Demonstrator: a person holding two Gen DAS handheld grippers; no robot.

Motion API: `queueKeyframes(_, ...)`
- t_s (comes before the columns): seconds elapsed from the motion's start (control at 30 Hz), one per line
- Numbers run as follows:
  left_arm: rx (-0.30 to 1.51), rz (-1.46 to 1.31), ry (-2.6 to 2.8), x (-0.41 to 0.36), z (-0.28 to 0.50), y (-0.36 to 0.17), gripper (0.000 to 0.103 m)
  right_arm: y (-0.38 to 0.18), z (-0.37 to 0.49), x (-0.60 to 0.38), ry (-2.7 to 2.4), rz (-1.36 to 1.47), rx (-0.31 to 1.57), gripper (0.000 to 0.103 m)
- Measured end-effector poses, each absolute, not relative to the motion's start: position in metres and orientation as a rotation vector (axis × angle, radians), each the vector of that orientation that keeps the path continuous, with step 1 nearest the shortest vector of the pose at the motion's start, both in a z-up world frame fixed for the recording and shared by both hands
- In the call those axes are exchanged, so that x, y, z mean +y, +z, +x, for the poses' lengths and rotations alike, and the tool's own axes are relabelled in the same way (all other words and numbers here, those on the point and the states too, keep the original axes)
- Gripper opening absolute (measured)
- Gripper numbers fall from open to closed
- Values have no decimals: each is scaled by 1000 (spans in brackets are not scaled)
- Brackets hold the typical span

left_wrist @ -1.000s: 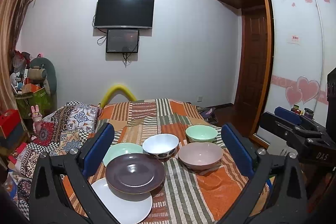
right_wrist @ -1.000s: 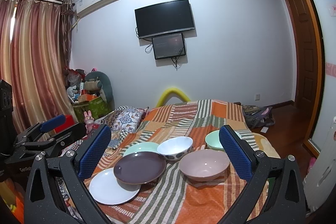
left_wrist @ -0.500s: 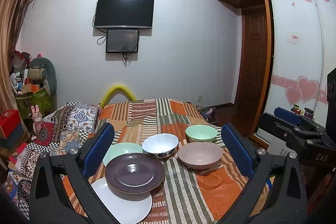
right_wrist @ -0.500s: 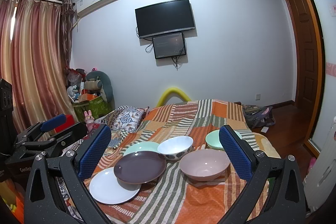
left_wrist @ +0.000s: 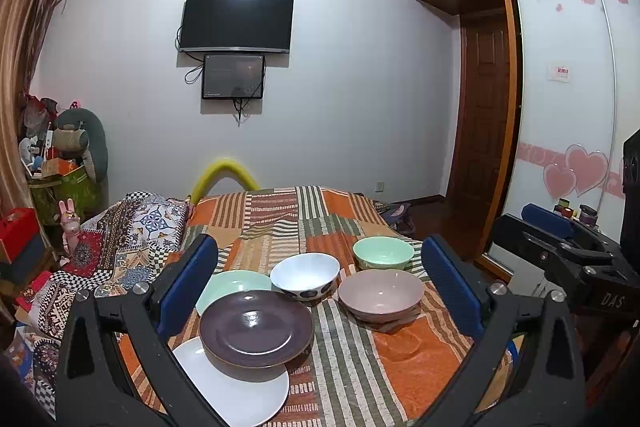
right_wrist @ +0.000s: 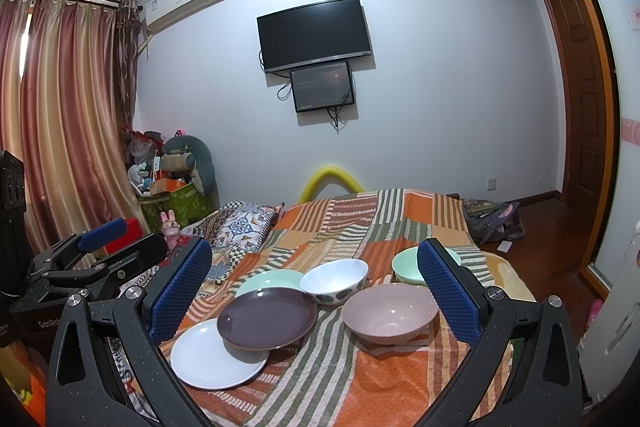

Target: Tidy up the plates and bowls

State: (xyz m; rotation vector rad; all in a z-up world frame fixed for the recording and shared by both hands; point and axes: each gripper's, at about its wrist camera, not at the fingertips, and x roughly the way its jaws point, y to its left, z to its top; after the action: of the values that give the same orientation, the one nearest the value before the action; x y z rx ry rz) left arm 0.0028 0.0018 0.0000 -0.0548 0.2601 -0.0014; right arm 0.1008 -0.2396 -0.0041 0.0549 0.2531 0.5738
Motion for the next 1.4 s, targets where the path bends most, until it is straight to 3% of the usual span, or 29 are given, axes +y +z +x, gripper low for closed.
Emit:
queueKeyframes(0.7,266,-54,1,5,3,-1,103,-10,102,-234,580,57,265,102)
queueKeyframes(1.07,370,-61,17,36,32,-25,103,-33,126,-217,597,38,351,102)
queueKeyframes(1.23,430,-88,87,69,50,-42,98,-48,143,-207,611,35,419,93)
queueKeyframes(1.4,513,-108,150,103,75,-63,83,-68,162,-192,628,35,505,78)
